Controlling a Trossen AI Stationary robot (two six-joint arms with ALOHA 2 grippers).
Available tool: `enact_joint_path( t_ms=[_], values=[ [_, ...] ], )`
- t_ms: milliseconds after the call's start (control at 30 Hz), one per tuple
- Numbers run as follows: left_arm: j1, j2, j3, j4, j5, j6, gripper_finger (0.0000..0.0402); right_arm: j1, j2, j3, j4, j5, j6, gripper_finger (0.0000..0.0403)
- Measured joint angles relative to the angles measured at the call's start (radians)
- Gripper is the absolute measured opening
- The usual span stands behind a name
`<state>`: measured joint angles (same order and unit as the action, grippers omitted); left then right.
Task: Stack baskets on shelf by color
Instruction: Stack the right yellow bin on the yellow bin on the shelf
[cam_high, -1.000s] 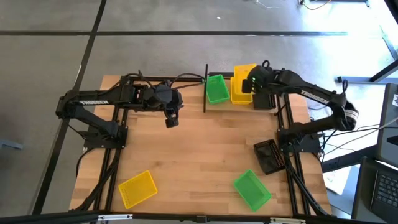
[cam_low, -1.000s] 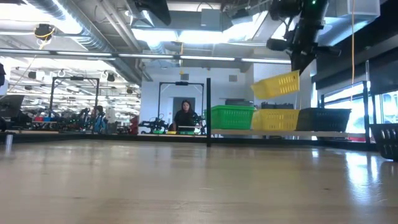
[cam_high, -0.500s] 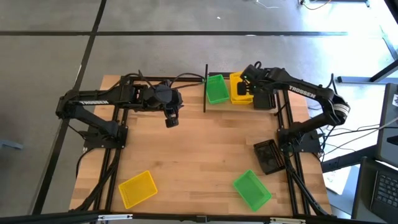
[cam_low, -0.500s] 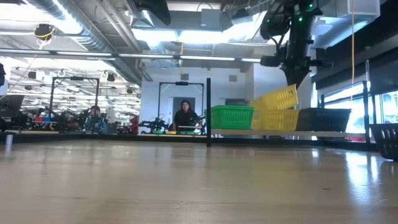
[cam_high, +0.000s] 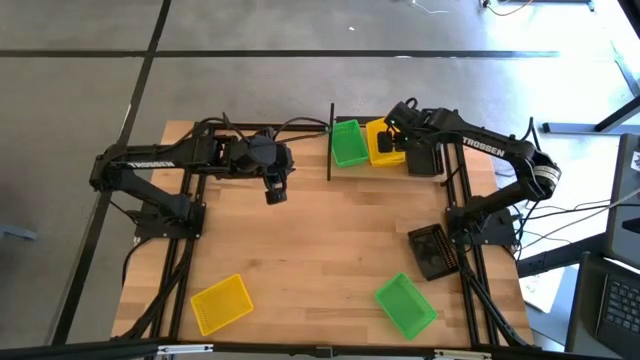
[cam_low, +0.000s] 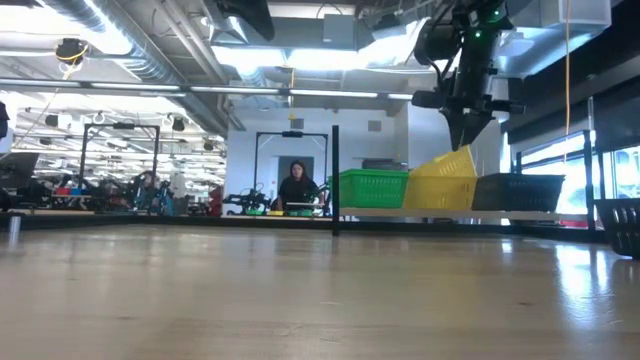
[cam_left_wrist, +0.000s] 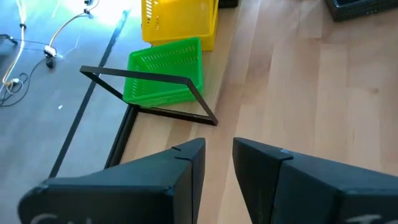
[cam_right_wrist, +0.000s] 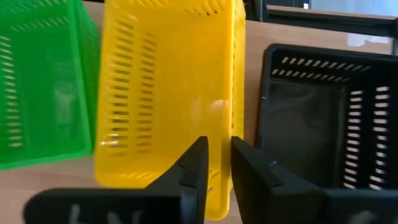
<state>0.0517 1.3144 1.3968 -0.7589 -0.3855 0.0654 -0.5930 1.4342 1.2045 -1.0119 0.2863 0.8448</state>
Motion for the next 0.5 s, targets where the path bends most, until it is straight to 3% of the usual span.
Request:
enact_joint_path(
  t_ms=[500],
  values=[
    [0.007,0.0,0.0,0.0,0.0,-0.001,0.0074,0.0,-0.093,0.0,0.024,0.008,0.009,0.0069]
  ],
)
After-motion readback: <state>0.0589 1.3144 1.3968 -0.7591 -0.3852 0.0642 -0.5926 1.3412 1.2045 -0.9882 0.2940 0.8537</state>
